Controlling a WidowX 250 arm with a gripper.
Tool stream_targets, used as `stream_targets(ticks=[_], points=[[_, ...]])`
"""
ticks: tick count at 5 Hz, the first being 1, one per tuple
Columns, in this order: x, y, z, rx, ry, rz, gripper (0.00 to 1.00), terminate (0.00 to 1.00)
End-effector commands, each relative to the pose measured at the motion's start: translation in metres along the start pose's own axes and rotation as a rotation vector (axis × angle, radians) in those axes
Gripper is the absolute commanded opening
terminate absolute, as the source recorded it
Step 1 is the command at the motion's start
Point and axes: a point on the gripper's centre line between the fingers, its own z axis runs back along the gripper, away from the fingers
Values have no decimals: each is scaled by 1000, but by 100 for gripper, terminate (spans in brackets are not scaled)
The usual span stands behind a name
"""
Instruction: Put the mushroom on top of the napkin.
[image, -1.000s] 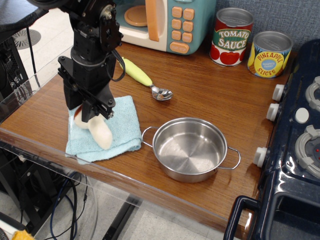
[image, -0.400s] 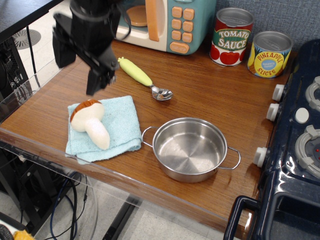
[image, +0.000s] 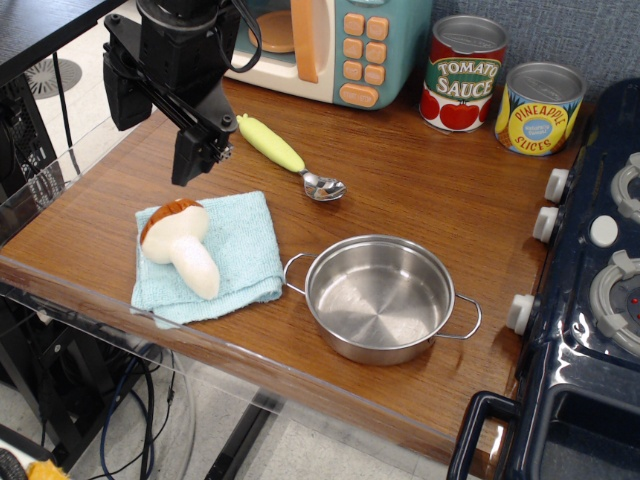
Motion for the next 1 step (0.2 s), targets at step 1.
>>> stream_targets(ticks=[1], points=[[0, 6, 14, 19, -37, 21, 100, 100]])
